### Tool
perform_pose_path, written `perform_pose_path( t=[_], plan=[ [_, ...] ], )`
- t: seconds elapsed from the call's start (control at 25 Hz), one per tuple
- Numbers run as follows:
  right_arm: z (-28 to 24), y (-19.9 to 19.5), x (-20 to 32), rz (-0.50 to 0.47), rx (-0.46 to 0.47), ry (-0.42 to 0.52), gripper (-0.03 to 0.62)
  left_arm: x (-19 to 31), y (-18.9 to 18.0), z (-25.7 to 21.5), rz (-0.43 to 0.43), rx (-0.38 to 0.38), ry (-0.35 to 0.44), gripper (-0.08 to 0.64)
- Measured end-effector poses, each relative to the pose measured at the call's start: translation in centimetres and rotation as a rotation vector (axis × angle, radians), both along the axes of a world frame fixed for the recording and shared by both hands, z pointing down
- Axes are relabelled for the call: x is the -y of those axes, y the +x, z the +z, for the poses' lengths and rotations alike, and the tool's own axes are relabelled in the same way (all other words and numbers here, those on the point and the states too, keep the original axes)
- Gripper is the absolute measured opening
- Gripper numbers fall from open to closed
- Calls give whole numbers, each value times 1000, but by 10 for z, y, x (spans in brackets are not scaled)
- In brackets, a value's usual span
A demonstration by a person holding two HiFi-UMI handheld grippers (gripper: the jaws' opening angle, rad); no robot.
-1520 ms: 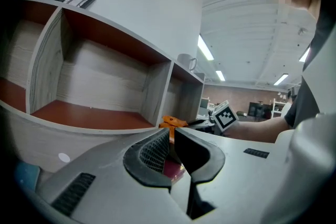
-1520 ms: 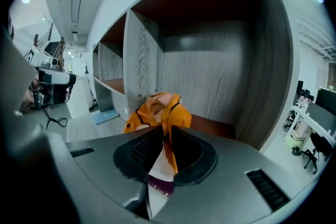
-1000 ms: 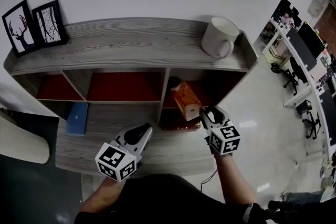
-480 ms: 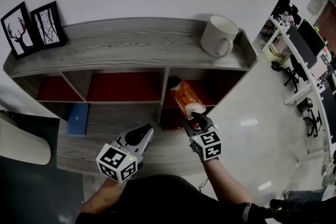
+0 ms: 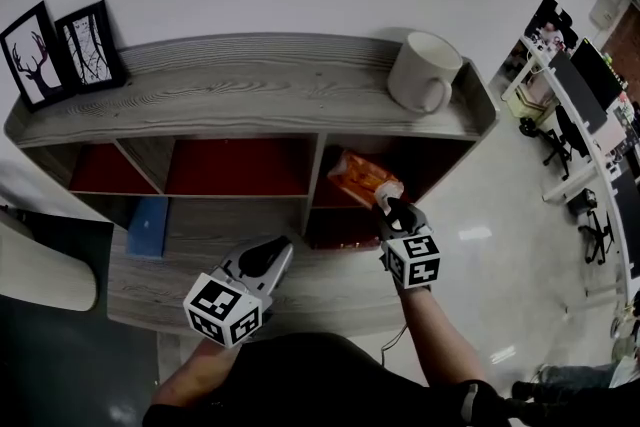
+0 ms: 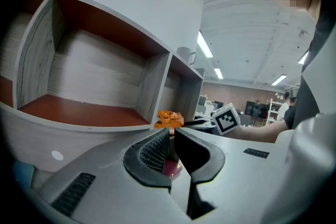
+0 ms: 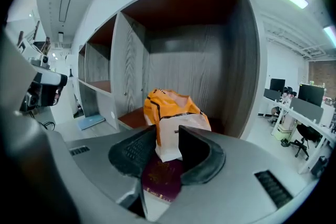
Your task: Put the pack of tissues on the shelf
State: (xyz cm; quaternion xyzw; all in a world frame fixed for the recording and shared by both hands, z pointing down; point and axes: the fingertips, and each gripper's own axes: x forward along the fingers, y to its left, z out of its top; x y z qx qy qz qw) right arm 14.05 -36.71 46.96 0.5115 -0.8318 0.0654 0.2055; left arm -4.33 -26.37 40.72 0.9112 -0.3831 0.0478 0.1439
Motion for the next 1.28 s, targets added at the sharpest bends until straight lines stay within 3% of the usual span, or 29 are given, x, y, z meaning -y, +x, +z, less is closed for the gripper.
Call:
perform_pose_path(
  t=[0.52,0.88,1.28],
  plan=[
    [-6,14,9,52,5,21,130,-2,1,0,24,2,-3,40],
    [-38,5,-36,63,86,96,130,-18,-5,-2,64,-15,7,40],
    [-51,-30,-101,75,192,99,130,-43,-23,-3,161,-36,12,40]
  ],
)
